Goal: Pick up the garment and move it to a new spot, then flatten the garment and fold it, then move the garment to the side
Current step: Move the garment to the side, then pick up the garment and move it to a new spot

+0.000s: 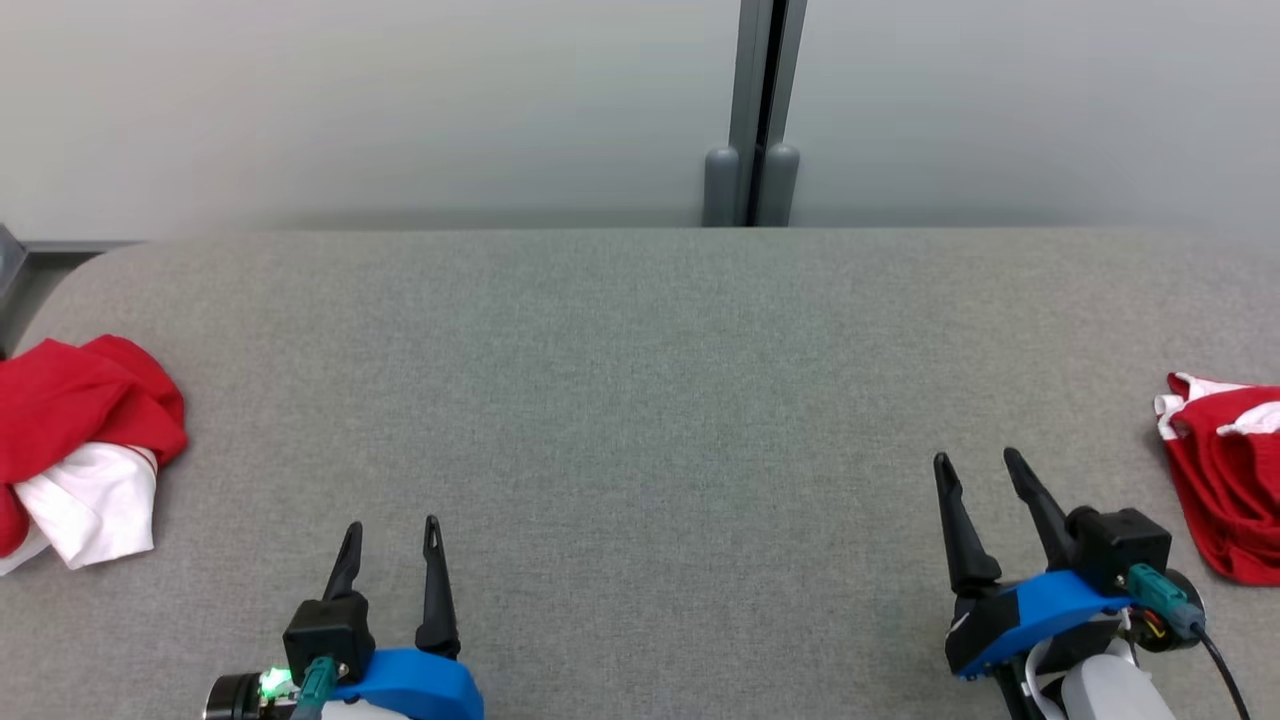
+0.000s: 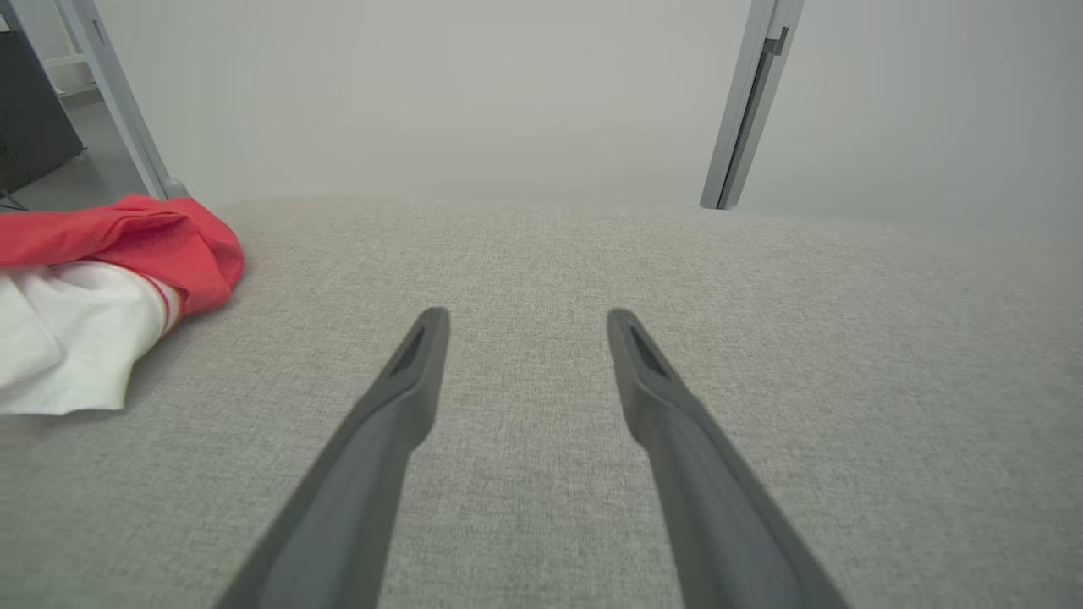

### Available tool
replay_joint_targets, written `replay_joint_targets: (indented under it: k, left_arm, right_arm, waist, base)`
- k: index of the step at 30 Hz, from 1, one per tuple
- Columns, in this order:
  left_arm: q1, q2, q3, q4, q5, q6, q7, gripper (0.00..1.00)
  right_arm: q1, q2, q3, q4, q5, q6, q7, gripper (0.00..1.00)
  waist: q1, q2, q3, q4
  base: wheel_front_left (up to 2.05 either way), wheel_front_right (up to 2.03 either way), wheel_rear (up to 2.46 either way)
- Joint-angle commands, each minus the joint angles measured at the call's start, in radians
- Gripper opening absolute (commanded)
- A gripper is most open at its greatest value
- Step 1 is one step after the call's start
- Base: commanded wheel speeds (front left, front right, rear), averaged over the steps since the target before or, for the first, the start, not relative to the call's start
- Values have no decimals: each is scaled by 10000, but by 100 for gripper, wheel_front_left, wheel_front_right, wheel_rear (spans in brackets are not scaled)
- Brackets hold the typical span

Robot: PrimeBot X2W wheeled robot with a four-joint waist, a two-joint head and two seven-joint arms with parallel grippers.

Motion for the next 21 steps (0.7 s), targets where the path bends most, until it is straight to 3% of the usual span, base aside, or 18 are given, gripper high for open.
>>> replay_joint_targets:
  k: [1, 14, 21]
  left_arm:
    - [119, -2, 65, -7, -25, -3, -4, 100]
    - [140, -2, 158, -204, -52, -51, -4, 100]
    - [-113, 1, 26, -226, -6, 61, -4, 100]
  right_arm:
    - [184, -14, 16, -9, -8, 1, -36, 100]
    - [284, -12, 157, -26, 286, 1, -36, 100]
    - [130, -8, 540, -90, 212, 1, -34, 100]
  waist:
    - [1, 1, -128, -72]
    - [1, 1, -27, 93]
    - [1, 1, 219, 1132]
  base:
    - [0, 0, 0]
    - [0, 0, 0]
    - [0, 0, 0]
